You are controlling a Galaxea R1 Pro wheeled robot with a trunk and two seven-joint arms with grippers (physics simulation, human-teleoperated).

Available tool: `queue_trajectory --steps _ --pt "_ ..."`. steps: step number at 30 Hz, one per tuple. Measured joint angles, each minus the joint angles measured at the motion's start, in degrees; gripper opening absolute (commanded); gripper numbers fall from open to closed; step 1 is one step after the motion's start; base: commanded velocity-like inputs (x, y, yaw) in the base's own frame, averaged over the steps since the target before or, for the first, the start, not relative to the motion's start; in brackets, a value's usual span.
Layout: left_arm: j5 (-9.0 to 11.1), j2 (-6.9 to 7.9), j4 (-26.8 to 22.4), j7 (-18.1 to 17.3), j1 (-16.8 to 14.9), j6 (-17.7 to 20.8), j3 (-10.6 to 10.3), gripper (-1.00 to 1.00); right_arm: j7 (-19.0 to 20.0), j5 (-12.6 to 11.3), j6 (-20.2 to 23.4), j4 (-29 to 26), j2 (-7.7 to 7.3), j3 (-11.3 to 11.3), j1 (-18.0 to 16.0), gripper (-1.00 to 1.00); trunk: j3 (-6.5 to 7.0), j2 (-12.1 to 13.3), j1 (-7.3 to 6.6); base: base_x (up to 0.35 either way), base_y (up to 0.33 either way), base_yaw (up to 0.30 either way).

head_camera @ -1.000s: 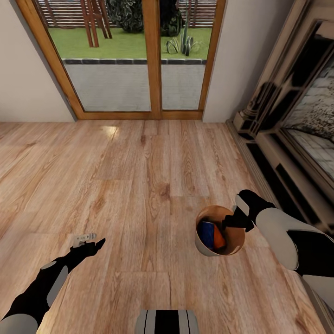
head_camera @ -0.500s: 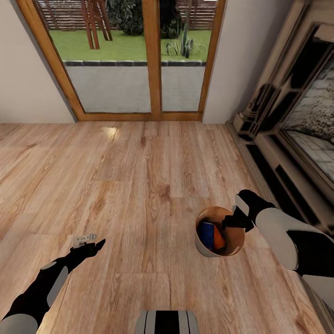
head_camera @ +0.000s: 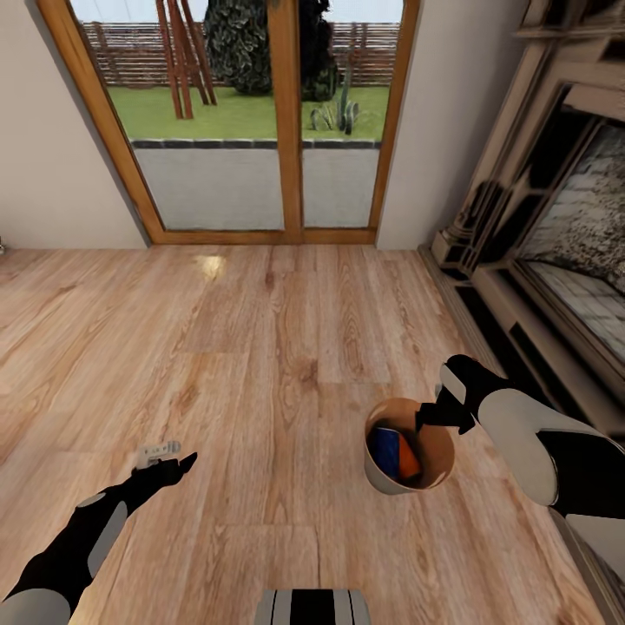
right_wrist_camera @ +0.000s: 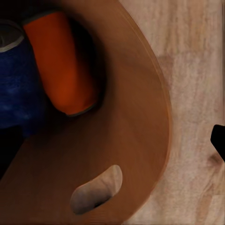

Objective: Put the three can of soda from the living room inside the tash can in the kitchen.

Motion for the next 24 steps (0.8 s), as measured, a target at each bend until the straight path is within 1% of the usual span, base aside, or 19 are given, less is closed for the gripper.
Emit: queue_trajectory --steps 24 --pt "0.0 -0.01 0.05 0.08 -0.06 0.03 -0.08 1.0 0.0 0.0 0.0 0.0 -0.05 -0.03 0.0 1.0 5.32 0.32 -0.62 0.0 0.0 0.0"
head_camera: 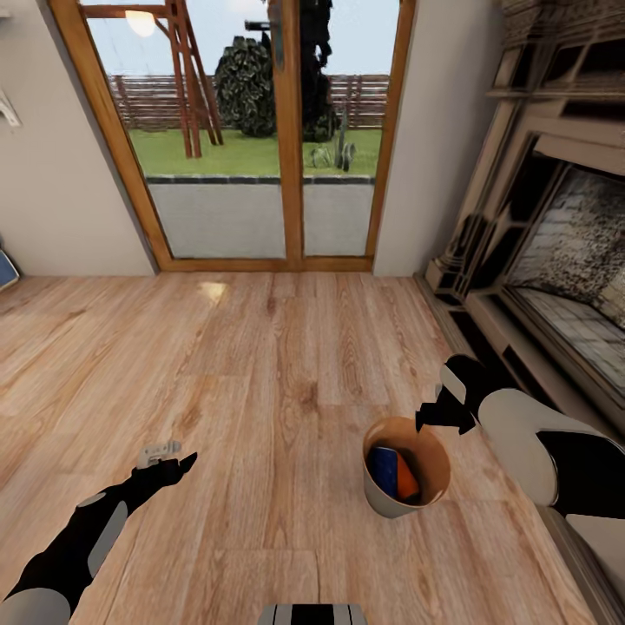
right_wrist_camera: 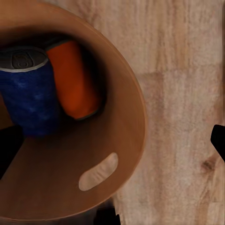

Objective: Put the three can of soda from the living room inside the tash can in the kitchen.

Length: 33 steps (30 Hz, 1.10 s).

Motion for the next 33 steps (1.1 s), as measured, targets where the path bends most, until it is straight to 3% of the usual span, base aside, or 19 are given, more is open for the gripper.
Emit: queue_trajectory --steps 16,29,33 --pt "-0.03 0.0 0.17 0.05 -0.01 0.09 -0.07 1.0 0.0 0.09 0.0 -0.06 0.0 0.03 0.0 1.0 3.54 0.21 -0.41 0.0 0.0 0.0" --pt "-0.09 0.01 5.69 -0.07 -0.01 0.09 -0.1 1.0 0.0 0.25 0.0 -0.25 -0.02 0.05 0.44 1.0 6.42 0.39 -0.75 0.0 0.0 0.0" --pt "-0.09 0.01 5.94 -0.08 -0.01 0.09 -0.1 1.0 0.02 0.25 0.0 -2.27 0.0 0.09 1.65 1.0 7.14 1.98 -1.62 0.0 0.0 0.0"
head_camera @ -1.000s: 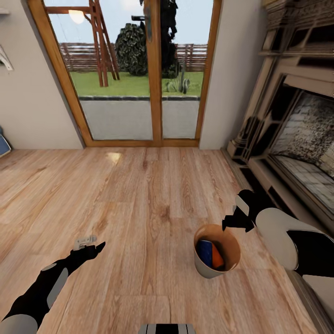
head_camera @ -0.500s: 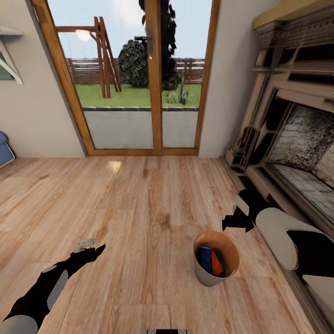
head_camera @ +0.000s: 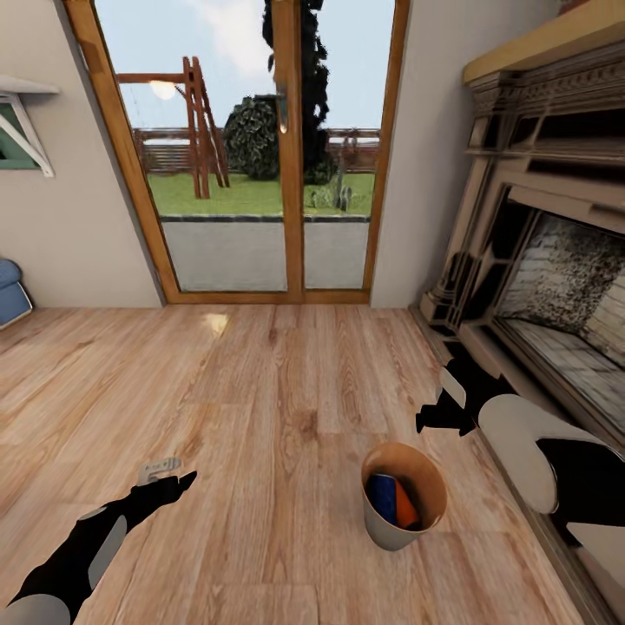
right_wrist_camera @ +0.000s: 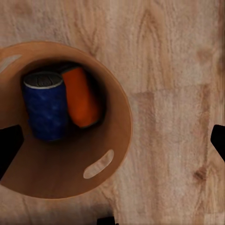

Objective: Put the three can of soda from the living room inside the tash can in the kitchen.

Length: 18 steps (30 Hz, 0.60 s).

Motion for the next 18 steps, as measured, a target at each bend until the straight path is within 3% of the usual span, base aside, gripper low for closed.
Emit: queue_trajectory --steps 8,18 --pt "0.0 0.0 0.12 0.06 0.0 0.0 0.0 1.0 0.15 -0.22 0.0 -17.47 0.04 0.0 10.89 1.0 1.44 3.21 -1.76 0.0 0.0 0.0" --pt "-0.03 0.0 0.12 0.09 0.0 0.0 0.0 1.0 0.14 -0.17 0.0 -24.34 0.04 0.02 16.67 1.0 3.23 7.22 -3.95 0.0 0.0 0.0"
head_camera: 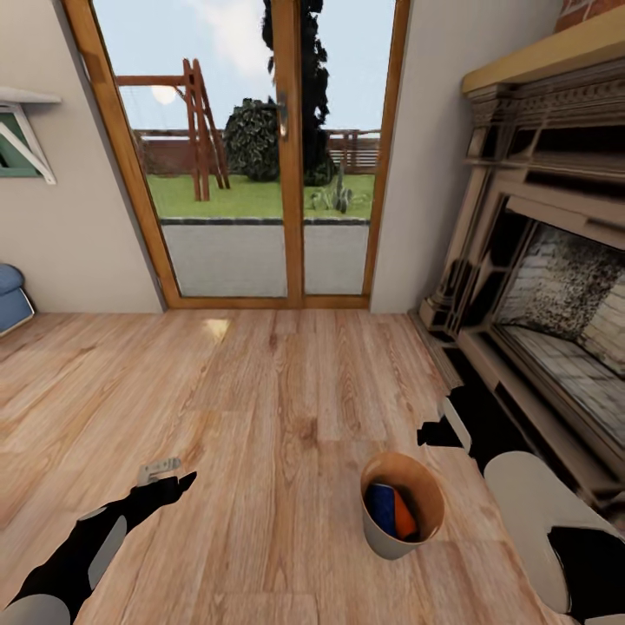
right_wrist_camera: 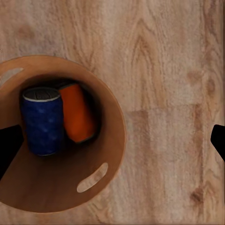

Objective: Put the three can of soda from the living room inside the tash can in the kitchen.

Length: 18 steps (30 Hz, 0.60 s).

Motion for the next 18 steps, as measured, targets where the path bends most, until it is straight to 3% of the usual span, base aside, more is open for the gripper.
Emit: queue_trajectory --steps 5,18 --pt "-0.03 0.0 0.19 0.03 0.0 0.0 0.0 1.0 0.01 -0.14 0.0 -6.92 0.08 0.07 4.66 1.0 0.9 2.01 -1.1 0.0 0.0 0.0" --pt "-0.05 0.0 0.26 0.07 0.0 0.0 0.0 1.0 0.04 -0.09 0.0 -8.63 -0.03 -0.01 6.33 1.0 3.23 7.22 -3.95 0.0 0.0 0.0"
